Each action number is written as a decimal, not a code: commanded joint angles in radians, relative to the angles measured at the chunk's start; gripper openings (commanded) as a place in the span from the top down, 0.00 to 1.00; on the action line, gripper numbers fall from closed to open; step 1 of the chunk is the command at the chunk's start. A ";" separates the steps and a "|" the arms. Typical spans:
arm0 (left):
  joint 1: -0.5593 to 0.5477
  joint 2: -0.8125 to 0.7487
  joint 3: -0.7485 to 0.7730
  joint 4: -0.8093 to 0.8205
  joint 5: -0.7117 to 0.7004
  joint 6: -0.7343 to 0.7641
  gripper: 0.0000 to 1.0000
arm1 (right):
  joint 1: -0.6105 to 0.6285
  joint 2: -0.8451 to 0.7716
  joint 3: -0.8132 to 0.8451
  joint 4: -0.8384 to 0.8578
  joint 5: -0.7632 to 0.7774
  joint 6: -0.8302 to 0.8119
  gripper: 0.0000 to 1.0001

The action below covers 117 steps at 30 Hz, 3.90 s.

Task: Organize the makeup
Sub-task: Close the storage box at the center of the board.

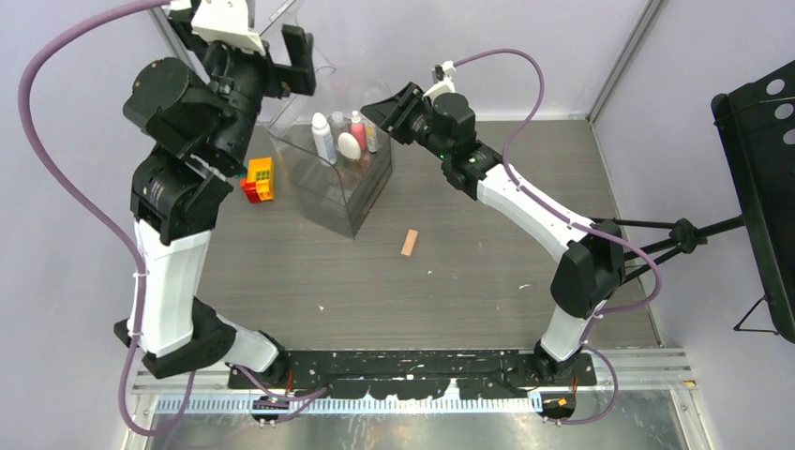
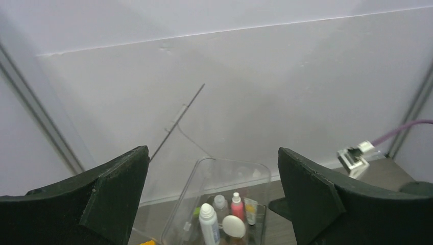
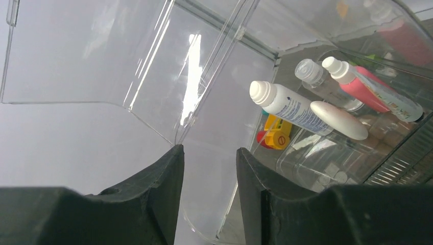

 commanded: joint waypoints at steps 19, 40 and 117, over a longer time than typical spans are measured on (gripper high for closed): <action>1.003 0.147 -0.093 0.263 0.894 -0.997 0.11 | 0.009 -0.007 -0.013 0.045 -0.055 -0.057 0.53; 1.010 0.081 -0.369 0.311 1.062 -0.915 0.23 | 0.008 0.325 0.386 0.192 -0.135 0.206 0.54; 0.864 -0.063 -0.524 0.371 1.140 -0.856 0.18 | 0.070 0.261 0.295 0.565 0.022 0.358 0.56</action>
